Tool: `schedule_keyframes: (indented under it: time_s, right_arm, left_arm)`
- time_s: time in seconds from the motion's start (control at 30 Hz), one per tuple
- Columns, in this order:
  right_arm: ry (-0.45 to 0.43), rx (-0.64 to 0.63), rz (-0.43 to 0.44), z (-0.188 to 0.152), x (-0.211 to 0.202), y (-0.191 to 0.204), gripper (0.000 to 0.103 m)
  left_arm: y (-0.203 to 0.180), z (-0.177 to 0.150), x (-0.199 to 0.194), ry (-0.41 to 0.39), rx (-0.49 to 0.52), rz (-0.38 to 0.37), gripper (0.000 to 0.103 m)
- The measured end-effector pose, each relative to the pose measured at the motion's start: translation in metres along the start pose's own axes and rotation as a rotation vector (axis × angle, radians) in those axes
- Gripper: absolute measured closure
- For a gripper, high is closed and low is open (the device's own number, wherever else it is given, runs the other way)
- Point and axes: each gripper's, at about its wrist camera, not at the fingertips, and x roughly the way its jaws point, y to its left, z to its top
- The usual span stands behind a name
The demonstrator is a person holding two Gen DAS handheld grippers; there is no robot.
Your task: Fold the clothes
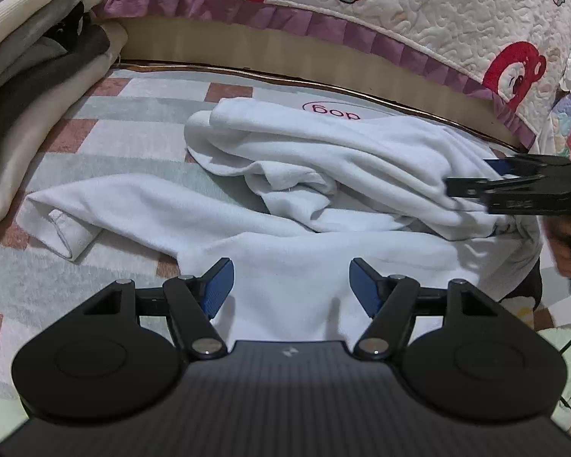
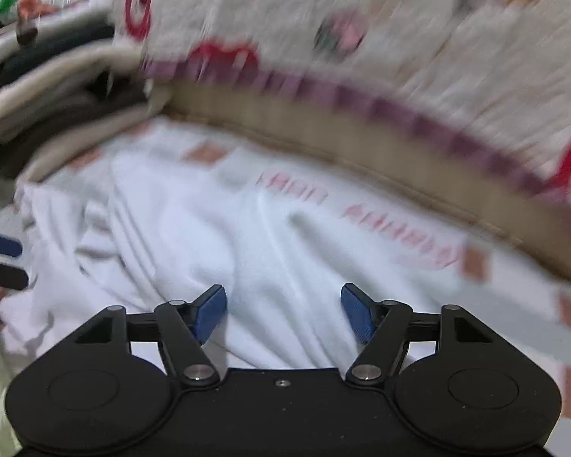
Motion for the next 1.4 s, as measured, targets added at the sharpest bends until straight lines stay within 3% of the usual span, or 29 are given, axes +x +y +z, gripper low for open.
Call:
schedule_keyframes:
  time_s: [0.03,0.07,0.13,0.2,0.27,0.33,0.47,0.5,0.57,0.7,0.8,0.87,0.93,0.97,1.03,1.07,1.1,1.13,1.17,1.2,1.23,1.3,1.37,1.4]
  right_arm:
    - [0.0,-0.018,0.042,0.001,0.004,0.003,0.065]
    - [-0.001,-0.042,0.08,0.001,0.002,0.007,0.077]
    - [-0.06,-0.066,0.106,0.007,-0.019,0.011,0.089]
    - [-0.202,0.003,0.14,0.023,-0.064,-0.003,0.092]
    - [-0.339,0.103,0.108,0.036,-0.108,-0.028,0.093]
    - [-0.434,0.187,-0.003,0.041,-0.143,-0.059,0.093]
    - [-0.348,0.238,-0.331,0.018,-0.151,-0.107,0.093]
    - [-0.303,0.264,-0.386,0.007,-0.146,-0.119,0.093]
    - [-0.215,0.338,-0.416,-0.013,-0.136,-0.139,0.093]
    - [-0.068,0.637,-0.316,-0.053,-0.105,-0.187,0.092]
    - [-0.023,0.717,-0.269,-0.072,-0.096,-0.194,0.091]
    - [-0.001,0.761,-0.233,-0.082,-0.09,-0.197,0.088]
    - [0.002,0.812,-0.181,-0.088,-0.088,-0.2,0.084]
    - [0.0,0.843,-0.157,-0.09,-0.089,-0.202,0.081]
    - [-0.001,0.908,-0.099,-0.095,-0.09,-0.209,0.054]
    - [-0.002,0.939,-0.064,-0.096,-0.088,-0.212,0.05]
    - [-0.003,0.968,-0.027,-0.098,-0.086,-0.215,0.05]
    - [-0.003,0.993,0.003,-0.1,-0.084,-0.217,0.05]
    - [-0.005,1.012,0.026,-0.103,-0.083,-0.219,0.05]
    - [-0.01,1.024,0.042,-0.106,-0.08,-0.22,0.05]
    - [-0.034,1.027,0.043,-0.109,-0.078,-0.222,0.049]
    - [-0.101,0.971,0.043,-0.113,-0.065,-0.223,0.05]
    - [-0.116,0.914,0.05,-0.112,-0.052,-0.221,0.08]
    - [-0.165,0.882,0.046,-0.108,-0.056,-0.216,0.087]
  left_arm:
    - [0.0,0.0,0.0,-0.001,0.0,0.001,0.036]
    - [0.0,-0.001,0.0,-0.003,0.003,0.006,0.036]
    - [-0.001,-0.001,-0.001,-0.006,0.02,0.016,0.036]
    - [-0.003,0.0,-0.001,-0.019,0.039,0.03,0.036]
    - [-0.004,0.005,-0.002,-0.035,0.053,0.033,0.036]
    - [-0.005,0.013,-0.003,-0.05,0.059,0.018,0.036]
    - [-0.018,0.032,-0.002,-0.078,0.084,-0.028,0.034]
    - [-0.022,0.037,0.0,-0.081,0.092,-0.042,0.033]
    - [-0.033,0.044,0.005,-0.074,0.108,-0.076,0.032]
    - [-0.052,0.059,0.025,-0.032,0.08,-0.172,0.03]
    - [-0.06,0.068,0.05,0.015,0.001,-0.272,0.026]
    - [-0.061,0.073,0.071,0.041,-0.061,-0.292,0.025]
    - [-0.055,0.077,0.09,0.075,-0.168,-0.319,0.025]
    - [-0.05,0.078,0.1,0.099,-0.244,-0.371,0.023]
    - [-0.046,0.078,0.115,0.128,-0.354,-0.445,0.021]
    - [-0.046,0.077,0.12,0.133,-0.387,-0.467,0.021]
    - [-0.05,0.077,0.123,0.127,-0.366,-0.447,0.023]
    - [-0.054,0.076,0.125,0.121,-0.343,-0.427,0.032]
    - [-0.06,0.075,0.126,0.105,-0.29,-0.417,0.053]
    - [-0.067,0.075,0.127,0.098,-0.227,-0.396,0.068]
    - [-0.075,0.077,0.127,0.101,-0.156,-0.355,0.094]
    - [-0.088,0.081,0.123,0.076,-0.044,-0.28,0.095]
    - [-0.098,0.092,0.103,-0.007,0.03,-0.241,0.096]
    - [-0.102,0.097,0.092,-0.049,0.066,-0.221,0.096]
